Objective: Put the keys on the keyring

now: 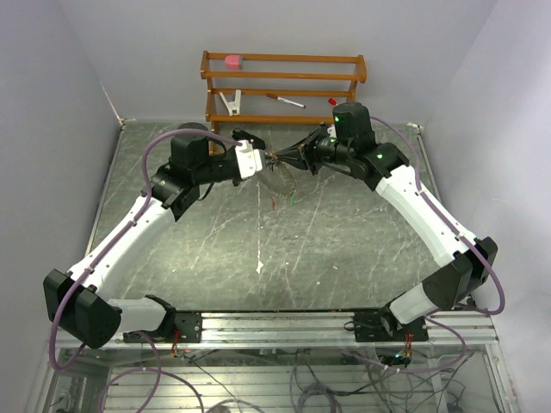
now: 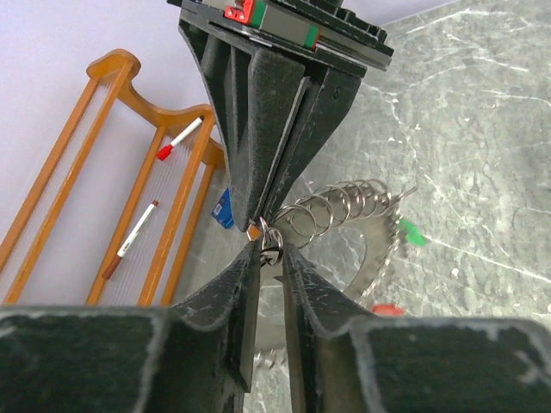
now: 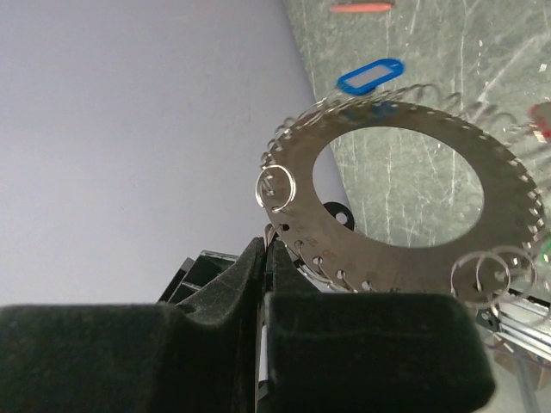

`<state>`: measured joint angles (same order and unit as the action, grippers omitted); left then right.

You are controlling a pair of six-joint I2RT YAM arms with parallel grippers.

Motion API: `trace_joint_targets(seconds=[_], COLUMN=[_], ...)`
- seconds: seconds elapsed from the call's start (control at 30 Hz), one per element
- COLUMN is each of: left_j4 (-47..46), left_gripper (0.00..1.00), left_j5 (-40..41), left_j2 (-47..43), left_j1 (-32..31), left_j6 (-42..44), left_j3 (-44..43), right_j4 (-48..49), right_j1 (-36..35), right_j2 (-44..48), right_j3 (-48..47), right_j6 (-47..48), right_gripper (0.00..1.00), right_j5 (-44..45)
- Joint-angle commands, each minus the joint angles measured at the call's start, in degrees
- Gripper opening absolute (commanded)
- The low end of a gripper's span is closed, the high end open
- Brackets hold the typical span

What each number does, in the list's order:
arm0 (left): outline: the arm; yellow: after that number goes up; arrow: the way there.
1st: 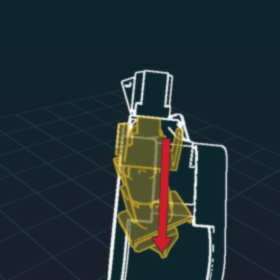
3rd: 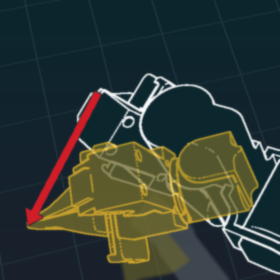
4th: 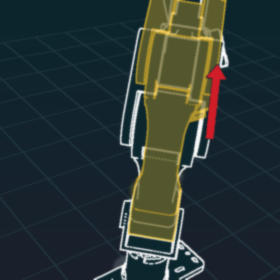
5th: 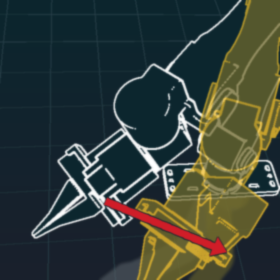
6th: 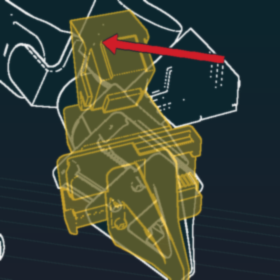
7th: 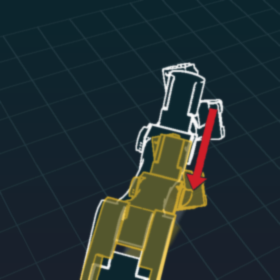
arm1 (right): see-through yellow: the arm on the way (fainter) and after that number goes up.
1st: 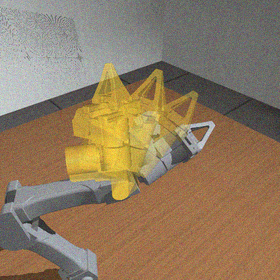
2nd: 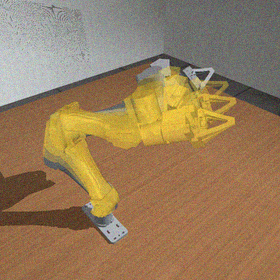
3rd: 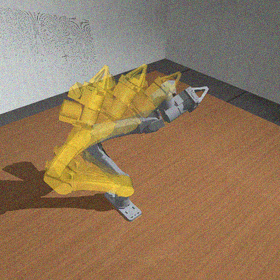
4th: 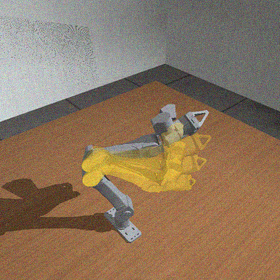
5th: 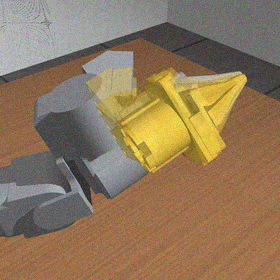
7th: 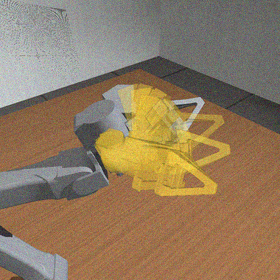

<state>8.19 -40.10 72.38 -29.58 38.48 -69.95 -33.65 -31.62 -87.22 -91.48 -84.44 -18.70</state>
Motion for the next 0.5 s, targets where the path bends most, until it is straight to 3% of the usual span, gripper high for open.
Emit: trace_joint_targets(seconds=[0.0, 0.23, 0.47], left_j4=[1.63, 3.71, 5.25], left_gripper=[0.25, 0.13, 0.10], left_j5=[1.42, 2.79, 4.54], left_j2=[0.65, 0.67, 0.16], left_j1=[-0.45, -0.68, -1.54], left_j6=[3.84, 8.40, 13.41], left_j3=[-0.17, -0.34, 0.75], right_j4=[3.19, 4.82, 7.48], right_j1=[-0.31, -0.31, -0.29], right_j2=[0.97, 1.66, 2.36], right_j3=[-0.49, 0.79, 2.41], right_j6=[-0.64, -1.50, -3.03], right_gripper=[0.00, 0.00, 0.00], right_j5=[-1.02, -1.75, -3.29])
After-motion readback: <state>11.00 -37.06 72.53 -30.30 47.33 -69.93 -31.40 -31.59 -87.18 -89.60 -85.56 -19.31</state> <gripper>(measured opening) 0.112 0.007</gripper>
